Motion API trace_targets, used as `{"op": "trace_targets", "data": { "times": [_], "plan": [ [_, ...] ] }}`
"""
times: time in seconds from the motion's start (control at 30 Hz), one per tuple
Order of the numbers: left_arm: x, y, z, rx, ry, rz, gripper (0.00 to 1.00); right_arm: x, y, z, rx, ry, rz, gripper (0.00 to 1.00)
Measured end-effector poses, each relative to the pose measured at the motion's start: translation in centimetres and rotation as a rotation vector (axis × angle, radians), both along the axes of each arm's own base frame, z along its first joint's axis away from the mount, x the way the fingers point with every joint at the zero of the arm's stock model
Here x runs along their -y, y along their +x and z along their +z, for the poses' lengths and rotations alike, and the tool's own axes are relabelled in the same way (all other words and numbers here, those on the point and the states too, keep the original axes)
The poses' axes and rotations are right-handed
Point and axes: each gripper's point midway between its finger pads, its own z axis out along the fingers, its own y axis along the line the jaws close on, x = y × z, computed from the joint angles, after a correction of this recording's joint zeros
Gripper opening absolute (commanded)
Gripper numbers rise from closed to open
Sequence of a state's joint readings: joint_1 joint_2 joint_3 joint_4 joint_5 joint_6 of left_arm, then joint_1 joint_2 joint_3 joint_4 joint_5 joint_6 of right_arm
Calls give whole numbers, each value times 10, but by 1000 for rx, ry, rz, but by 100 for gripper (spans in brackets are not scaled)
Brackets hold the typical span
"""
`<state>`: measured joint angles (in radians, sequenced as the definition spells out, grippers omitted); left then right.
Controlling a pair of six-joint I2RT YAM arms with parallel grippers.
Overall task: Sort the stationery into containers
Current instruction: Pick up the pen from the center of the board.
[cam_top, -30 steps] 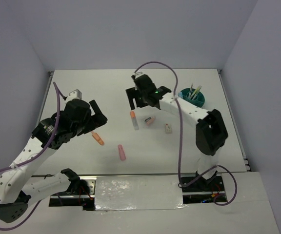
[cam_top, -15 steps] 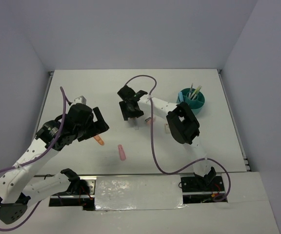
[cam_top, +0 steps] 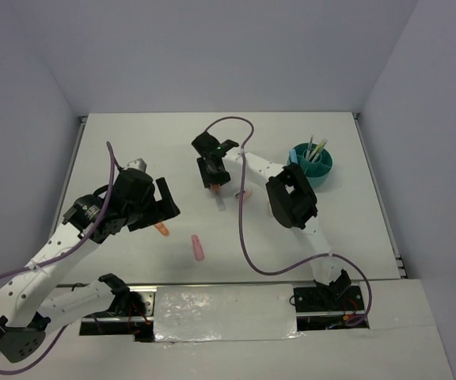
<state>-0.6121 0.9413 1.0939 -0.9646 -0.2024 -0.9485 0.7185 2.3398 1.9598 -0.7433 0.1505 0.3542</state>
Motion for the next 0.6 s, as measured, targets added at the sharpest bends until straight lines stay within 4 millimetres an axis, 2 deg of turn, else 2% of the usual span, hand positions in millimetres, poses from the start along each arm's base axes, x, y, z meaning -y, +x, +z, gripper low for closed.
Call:
{"op": "trace_targets", "data": {
  "times": [0.13,0.17,0.23,0.33,0.4,0.43,0.5,0.6],
  "plan": [
    [1,1,-3,-11,12,-7,99,5,2,-6,-13,-17,3,44],
    [1,2,-4,-14,13,-8,99,5,2,-5,-14,-17,7,37],
    [3,2,-4,-16,11,-11,99,6,2,-6,-17,-26,18,30],
    [5,3,-3,-14,0,-17,99,6,2,-5,-20,-26,33,10],
    [7,4,-3,-10,-5,-20,99,4,1,-5,-25,-17,54,1],
    [8,5,-3,-10,-7,-22,99,4,1,-3,-29,-4,62,0],
    [10,7,-3,-9,-8,-25,99,0,1,3,-34,26,82,0],
    [13,10,-4,-7,-6,-41,99,-7,6,46,17,159,128,0]
  ]
}}
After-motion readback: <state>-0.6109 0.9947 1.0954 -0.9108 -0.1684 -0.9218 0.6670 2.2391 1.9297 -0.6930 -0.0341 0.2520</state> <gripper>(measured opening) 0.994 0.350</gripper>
